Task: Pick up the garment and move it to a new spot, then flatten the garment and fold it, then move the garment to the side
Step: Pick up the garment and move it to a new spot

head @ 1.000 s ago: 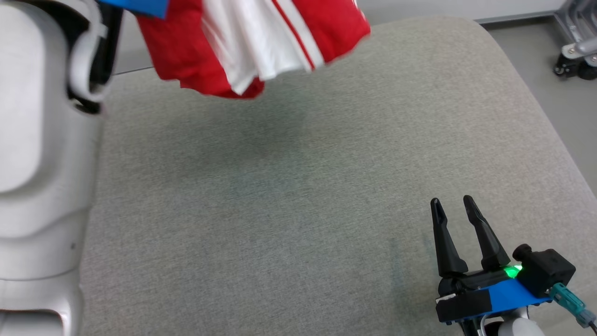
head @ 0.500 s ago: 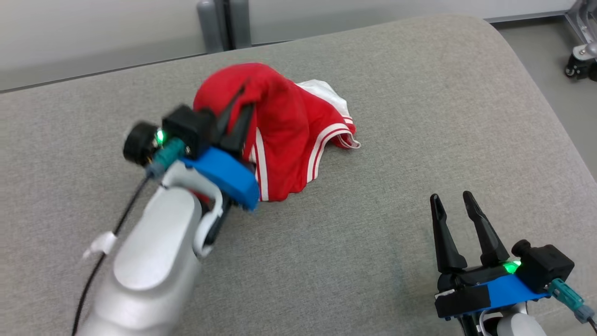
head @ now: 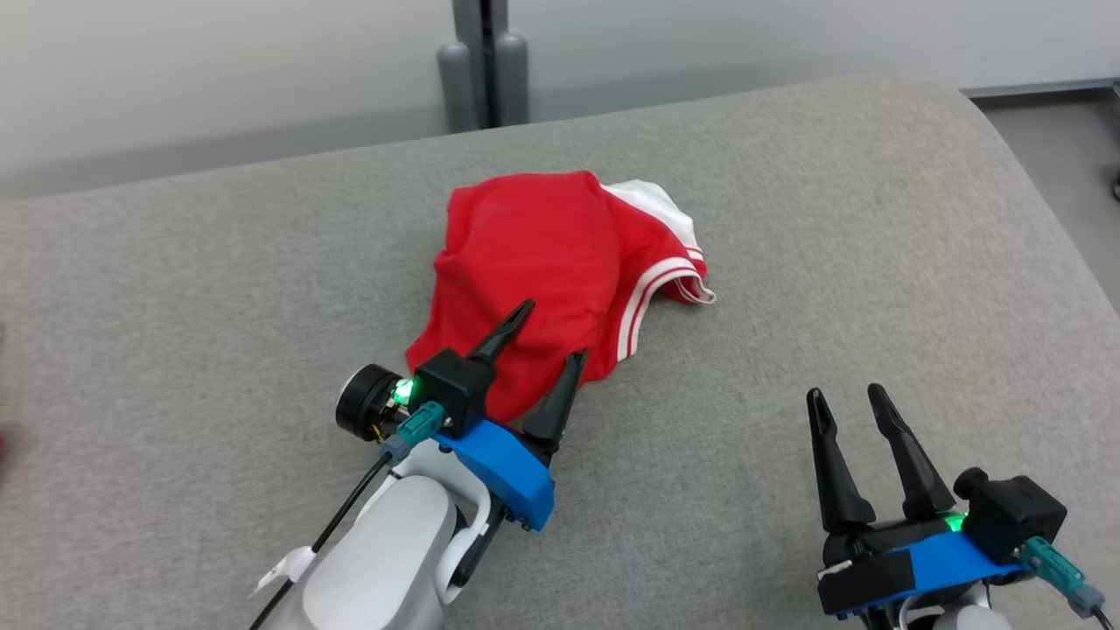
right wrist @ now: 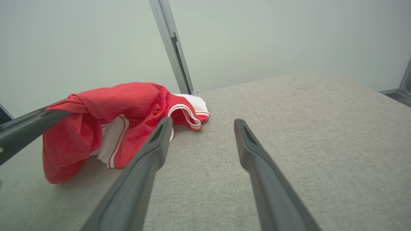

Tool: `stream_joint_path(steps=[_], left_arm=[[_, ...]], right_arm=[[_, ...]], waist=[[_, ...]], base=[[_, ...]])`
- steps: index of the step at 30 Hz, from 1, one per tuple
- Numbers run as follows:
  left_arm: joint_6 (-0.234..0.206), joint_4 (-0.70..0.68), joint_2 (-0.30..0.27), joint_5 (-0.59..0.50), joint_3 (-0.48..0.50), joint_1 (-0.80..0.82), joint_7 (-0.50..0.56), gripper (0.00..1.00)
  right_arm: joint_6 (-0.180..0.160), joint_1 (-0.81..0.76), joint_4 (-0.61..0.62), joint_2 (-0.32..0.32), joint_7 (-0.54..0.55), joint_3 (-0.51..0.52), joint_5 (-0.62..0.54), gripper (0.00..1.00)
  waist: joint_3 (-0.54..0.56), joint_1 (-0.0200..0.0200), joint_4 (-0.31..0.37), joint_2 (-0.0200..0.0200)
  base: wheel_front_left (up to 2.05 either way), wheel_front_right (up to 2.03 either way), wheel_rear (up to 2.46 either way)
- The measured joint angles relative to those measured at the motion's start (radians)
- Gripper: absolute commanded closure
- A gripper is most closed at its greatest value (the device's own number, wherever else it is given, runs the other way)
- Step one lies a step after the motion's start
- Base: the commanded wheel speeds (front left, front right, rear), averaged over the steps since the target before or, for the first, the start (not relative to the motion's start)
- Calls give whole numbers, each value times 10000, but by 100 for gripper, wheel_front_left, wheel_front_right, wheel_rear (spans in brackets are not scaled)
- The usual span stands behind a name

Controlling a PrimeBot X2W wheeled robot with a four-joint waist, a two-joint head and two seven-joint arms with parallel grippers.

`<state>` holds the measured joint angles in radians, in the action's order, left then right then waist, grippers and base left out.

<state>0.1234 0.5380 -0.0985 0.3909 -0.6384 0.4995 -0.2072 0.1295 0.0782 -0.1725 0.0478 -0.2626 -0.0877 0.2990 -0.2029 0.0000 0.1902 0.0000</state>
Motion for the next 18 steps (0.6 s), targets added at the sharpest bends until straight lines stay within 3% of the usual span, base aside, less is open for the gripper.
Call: stream_joint_path(steps=[7,15,18], left_arm=[[-364,-1083,-96,-119,374,-318,-493,0],[-1239,-2771,-614,-299,2268,-1525,-556,0],[-1269,-3329,-685,-454,2974,-2138,-556,0]], right_arm=[[2,-294,-81,2,2,171,-165,0],[2,-510,-13,-4,0,430,-330,0],[0,-639,-31,2,0,575,-410,0]], waist=[[565,-1,-695,-1],[963,0,-1500,-1],[1086,-1,-1761,0]], base=[[0,0,0],[0,0,0],[0,0,0]])
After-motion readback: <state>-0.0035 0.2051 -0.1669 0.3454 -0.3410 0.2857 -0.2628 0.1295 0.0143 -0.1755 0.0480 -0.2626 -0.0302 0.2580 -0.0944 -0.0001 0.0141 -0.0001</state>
